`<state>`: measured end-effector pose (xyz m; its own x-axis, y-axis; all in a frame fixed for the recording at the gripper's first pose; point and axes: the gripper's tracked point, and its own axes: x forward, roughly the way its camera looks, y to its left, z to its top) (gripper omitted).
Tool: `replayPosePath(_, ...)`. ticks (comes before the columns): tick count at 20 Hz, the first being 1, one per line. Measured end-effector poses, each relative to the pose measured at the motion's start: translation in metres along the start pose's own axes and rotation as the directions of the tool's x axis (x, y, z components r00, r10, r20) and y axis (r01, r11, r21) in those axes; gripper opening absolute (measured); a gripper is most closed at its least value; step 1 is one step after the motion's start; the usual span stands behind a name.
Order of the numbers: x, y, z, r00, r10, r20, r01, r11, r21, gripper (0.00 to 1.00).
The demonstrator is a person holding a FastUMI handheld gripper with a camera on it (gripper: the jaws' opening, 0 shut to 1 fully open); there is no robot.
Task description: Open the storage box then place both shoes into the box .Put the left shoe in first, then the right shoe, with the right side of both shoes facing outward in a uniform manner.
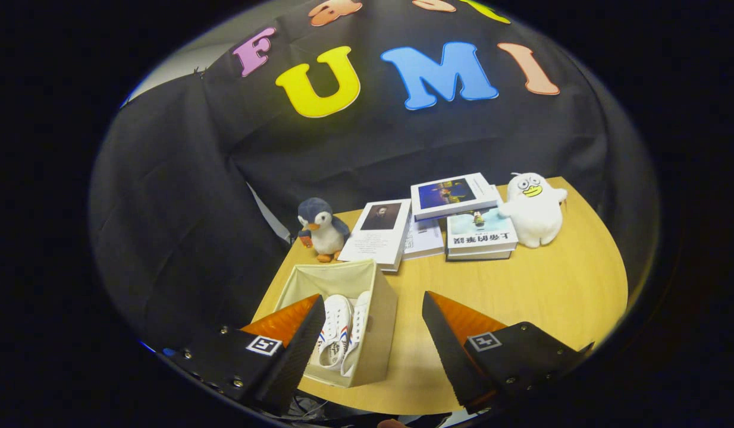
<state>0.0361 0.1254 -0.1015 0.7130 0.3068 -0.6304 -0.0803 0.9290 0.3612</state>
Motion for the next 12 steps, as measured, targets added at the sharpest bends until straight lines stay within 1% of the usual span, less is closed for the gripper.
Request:
replayPosePath(3,-0.030,-0.041,0.018,0.994,-0.061,0.090,0.065,0.997,-0.045,0.98)
replayPosePath(6,-0.064,-0.073,0.035,0.976,-0.105,0.193,0.122,0.989,-0.083,0.98)
replayPosePath(10,-0.103,-0.106,0.051,0.935,-0.149,0.322,0.191,0.976,-0.102,0.98)
replayPosePath(12,-0.121,-0.118,0.061,0.902,-0.171,0.396,0.228,0.969,-0.101,0.98)
